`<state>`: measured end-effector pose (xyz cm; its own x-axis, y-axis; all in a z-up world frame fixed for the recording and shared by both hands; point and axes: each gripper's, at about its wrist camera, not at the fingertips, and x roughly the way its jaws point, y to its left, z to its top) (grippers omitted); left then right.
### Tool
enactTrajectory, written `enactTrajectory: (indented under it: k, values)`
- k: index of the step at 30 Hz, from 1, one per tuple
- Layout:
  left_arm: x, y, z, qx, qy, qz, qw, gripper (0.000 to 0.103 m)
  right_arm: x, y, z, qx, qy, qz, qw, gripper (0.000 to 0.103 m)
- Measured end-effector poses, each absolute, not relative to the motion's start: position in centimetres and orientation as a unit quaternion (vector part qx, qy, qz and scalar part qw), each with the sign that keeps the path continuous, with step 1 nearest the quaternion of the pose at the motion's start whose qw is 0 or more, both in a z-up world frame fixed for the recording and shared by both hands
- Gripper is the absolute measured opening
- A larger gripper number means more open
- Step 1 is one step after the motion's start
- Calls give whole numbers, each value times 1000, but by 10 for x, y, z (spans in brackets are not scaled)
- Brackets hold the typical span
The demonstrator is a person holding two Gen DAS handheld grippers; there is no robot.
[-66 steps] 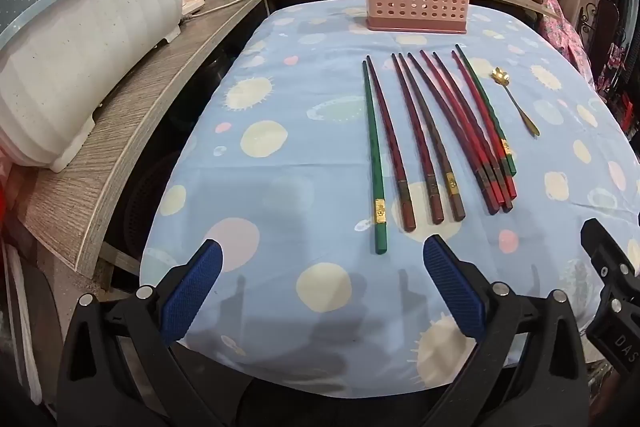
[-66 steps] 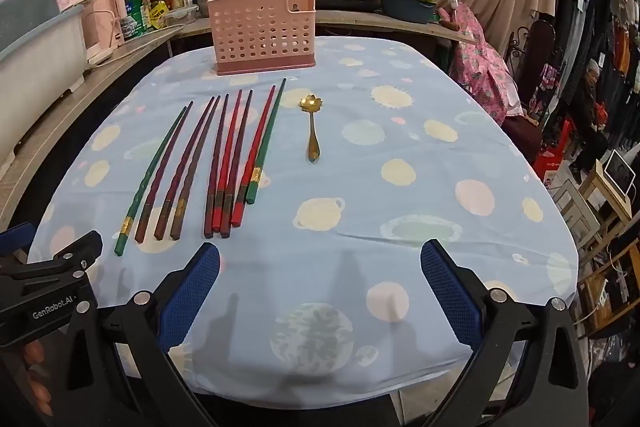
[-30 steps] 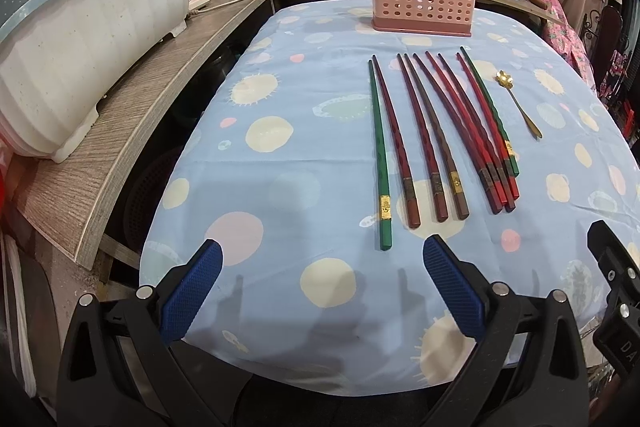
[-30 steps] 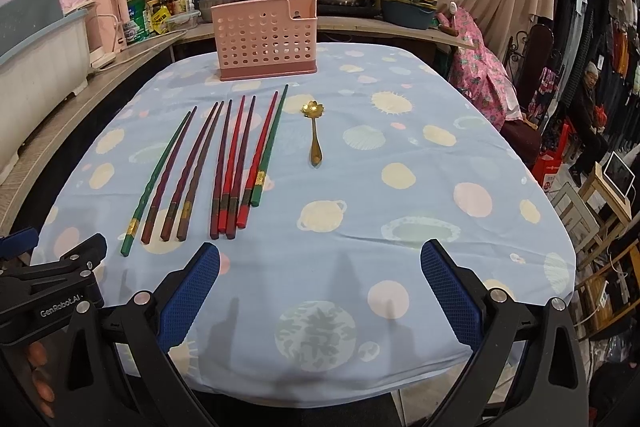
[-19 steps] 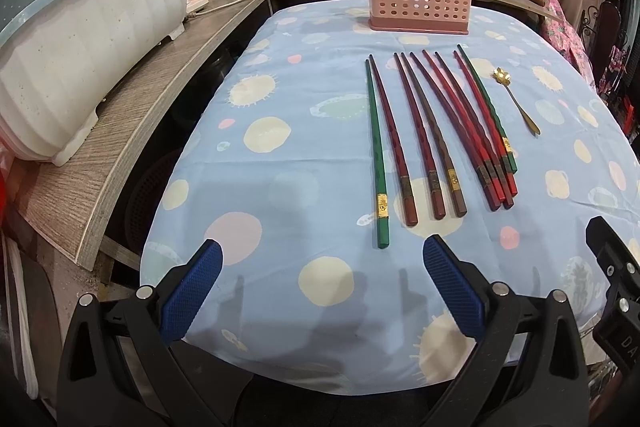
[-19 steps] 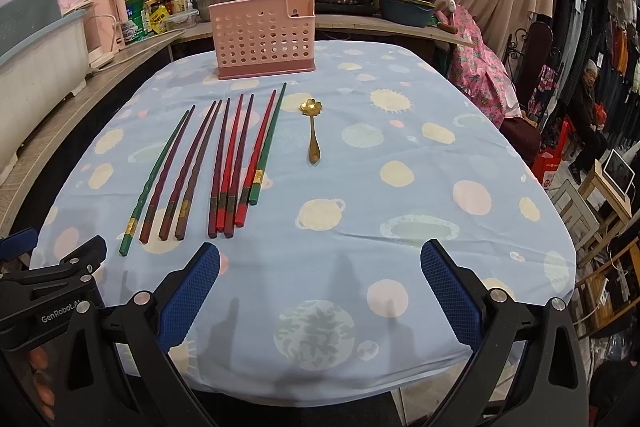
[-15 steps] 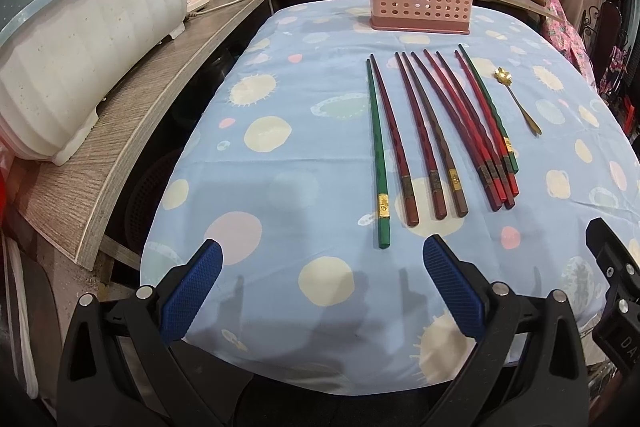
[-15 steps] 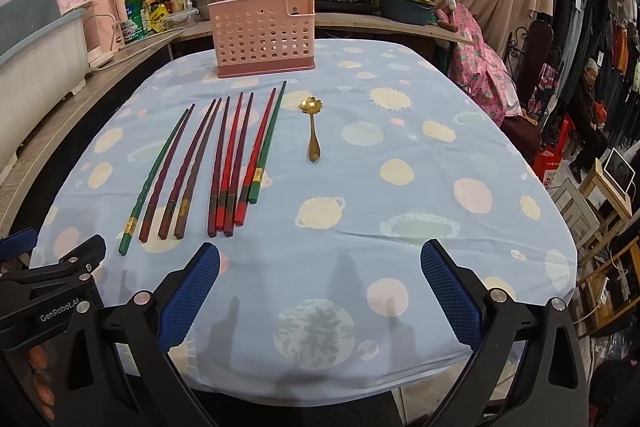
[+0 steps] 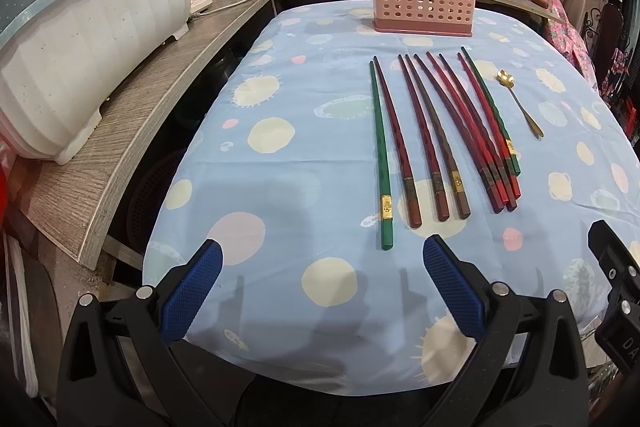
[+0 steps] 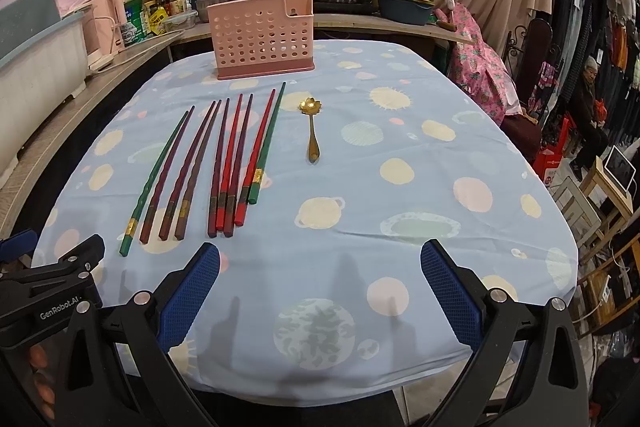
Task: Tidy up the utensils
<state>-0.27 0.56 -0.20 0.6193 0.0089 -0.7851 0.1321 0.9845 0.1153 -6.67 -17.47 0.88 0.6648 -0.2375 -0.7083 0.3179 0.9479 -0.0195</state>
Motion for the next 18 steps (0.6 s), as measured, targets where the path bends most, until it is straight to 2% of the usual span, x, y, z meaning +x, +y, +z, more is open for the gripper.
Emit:
enactTrajectory:
  k: [18]
  values:
    - [-5, 7, -1, 81, 433, -34, 897, 96, -69, -174, 10, 52, 378, -151, 912, 96]
